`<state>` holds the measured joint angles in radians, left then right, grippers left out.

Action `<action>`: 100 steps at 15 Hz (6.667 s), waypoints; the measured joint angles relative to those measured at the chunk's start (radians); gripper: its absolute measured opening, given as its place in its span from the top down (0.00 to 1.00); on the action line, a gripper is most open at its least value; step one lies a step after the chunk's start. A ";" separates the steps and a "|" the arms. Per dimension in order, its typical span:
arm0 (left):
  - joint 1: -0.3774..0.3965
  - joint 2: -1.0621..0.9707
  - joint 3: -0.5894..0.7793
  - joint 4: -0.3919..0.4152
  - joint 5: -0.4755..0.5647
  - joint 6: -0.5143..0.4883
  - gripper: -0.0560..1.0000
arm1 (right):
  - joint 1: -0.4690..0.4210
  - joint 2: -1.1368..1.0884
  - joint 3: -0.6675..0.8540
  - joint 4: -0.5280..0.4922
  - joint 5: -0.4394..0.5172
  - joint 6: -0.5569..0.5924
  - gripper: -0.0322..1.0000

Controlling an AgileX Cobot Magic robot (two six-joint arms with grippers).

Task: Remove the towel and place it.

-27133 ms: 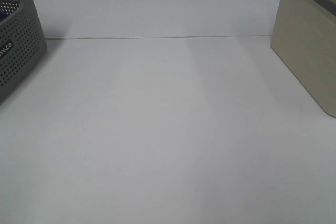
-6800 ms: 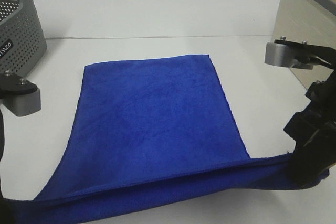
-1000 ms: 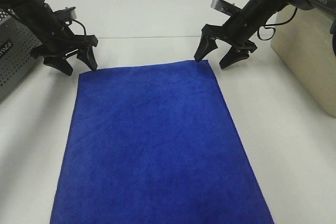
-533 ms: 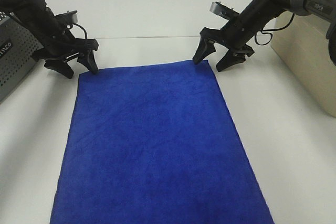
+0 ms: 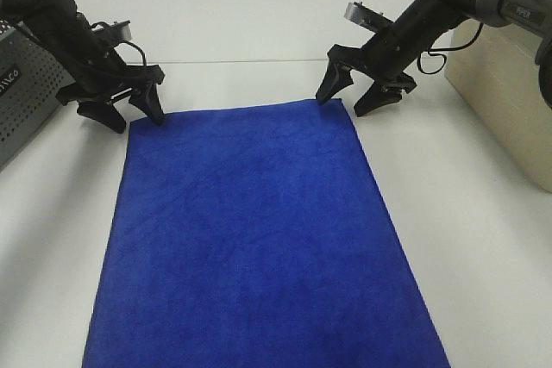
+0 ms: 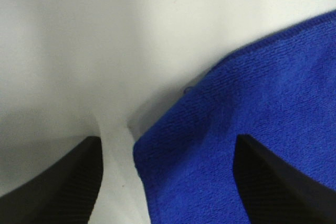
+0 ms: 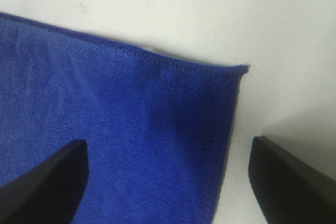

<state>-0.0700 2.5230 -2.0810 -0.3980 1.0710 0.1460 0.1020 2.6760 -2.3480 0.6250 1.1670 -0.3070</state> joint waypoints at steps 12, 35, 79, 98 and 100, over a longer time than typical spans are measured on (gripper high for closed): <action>-0.094 0.020 -0.010 -0.072 -0.047 0.018 0.34 | 0.093 0.010 0.000 0.013 -0.065 -0.004 0.27; -0.110 0.058 -0.248 0.215 -0.363 0.183 0.93 | 0.115 -0.014 -0.084 -0.215 -0.363 -0.004 0.95; -0.110 -0.021 -0.249 0.267 -0.173 0.177 0.21 | 0.104 -0.146 -0.084 -0.320 -0.143 0.126 0.17; 0.196 -0.838 0.329 0.362 0.139 -0.060 0.21 | 0.022 -1.214 0.710 -0.424 0.049 0.230 0.16; 0.196 -1.096 0.570 0.363 0.143 -0.047 0.21 | 0.022 -1.460 0.951 -0.400 0.052 0.230 0.16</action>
<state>0.1260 1.4270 -1.5110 -0.0350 1.2140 0.0990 0.1240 1.2160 -1.3970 0.2250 1.2190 -0.0770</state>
